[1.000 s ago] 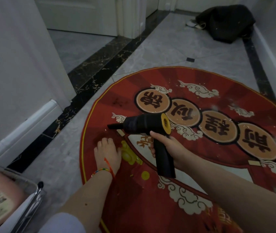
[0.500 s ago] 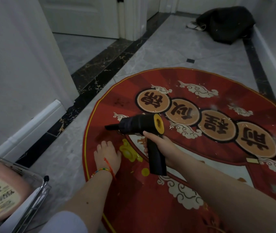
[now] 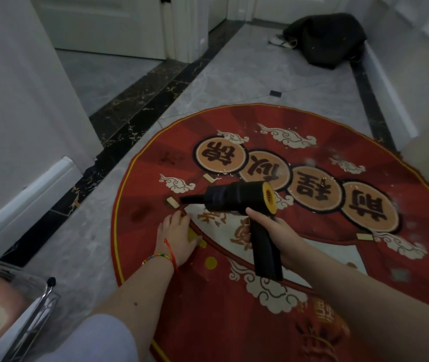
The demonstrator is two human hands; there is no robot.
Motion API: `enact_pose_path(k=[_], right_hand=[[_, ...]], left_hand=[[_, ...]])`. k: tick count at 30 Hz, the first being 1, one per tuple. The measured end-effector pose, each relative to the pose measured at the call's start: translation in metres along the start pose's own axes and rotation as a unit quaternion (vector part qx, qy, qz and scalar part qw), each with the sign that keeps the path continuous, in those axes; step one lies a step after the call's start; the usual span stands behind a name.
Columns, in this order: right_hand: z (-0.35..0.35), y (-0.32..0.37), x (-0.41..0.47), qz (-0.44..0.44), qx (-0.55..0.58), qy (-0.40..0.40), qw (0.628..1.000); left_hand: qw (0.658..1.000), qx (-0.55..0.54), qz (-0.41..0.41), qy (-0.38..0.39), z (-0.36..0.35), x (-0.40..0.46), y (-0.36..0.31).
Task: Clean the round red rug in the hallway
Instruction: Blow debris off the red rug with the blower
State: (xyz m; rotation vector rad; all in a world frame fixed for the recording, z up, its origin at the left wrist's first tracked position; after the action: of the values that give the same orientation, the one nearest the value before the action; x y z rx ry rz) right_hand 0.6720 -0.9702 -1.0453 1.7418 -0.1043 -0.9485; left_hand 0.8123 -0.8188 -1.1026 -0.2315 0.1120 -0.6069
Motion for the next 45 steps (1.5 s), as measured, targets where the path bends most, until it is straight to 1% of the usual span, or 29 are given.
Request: enact_pose_path(k=[2,5,8,10,15,19,23,27,32,40,45], right_hand=[[0.018,-0.001,-0.007,0.019,0.012,-0.027,0.999],[0.045,-0.004,-0.018,0.035,0.031,-0.065,0.997],[0.07,-0.012,-0.028,0.029,0.015,-0.101,0.994],[0.082,-0.02,-0.037,0.013,0.007,-0.108,0.994],[0.093,-0.045,-0.065,-0.026,-0.009,-0.076,0.997],[0.09,-0.059,-0.073,-0.036,0.016,-0.072,0.997],[0.075,-0.062,-0.075,-0.025,0.002,-0.05,0.998],[0.069,-0.064,-0.076,-0.031,-0.004,-0.057,0.998],[0.075,-0.064,-0.086,-0.032,-0.014,-0.043,0.998],[0.063,-0.065,-0.085,-0.019,-0.004,-0.048,0.999],[0.078,-0.067,-0.096,-0.026,-0.039,-0.013,0.999]], left_hand=[[0.999,-0.006,-0.018,0.037,-0.013,0.001,-0.015],[0.996,-0.026,-0.015,0.078,-0.03,0.004,-0.037],[0.997,-0.035,-0.003,0.073,-0.031,0.01,-0.044],[0.997,-0.03,-0.019,0.066,-0.027,0.012,-0.039],[0.998,-0.005,-0.035,0.057,-0.025,0.002,0.004],[0.998,-0.022,-0.035,0.046,-0.027,-0.011,0.025],[0.998,-0.032,-0.03,0.04,-0.023,-0.019,0.025],[0.998,-0.032,-0.022,0.042,-0.023,-0.021,0.024],[0.999,-0.039,-0.02,0.028,-0.022,-0.026,0.024],[0.999,-0.036,-0.009,0.024,-0.025,-0.033,0.019],[0.998,-0.056,-0.009,0.009,-0.029,-0.046,0.016]])
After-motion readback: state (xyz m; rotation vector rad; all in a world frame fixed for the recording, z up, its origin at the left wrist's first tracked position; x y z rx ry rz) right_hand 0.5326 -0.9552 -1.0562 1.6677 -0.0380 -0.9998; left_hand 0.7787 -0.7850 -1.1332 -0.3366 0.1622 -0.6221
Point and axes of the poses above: each hand's wrist, its own x-axis towards the middle knuckle, its own z-axis out of the back of the hand, y = z × x, the point moved 8 cm from there along x, towards the middle knuckle, and after that the axes turned 8 degrees about -y, right-handed, at the moved point
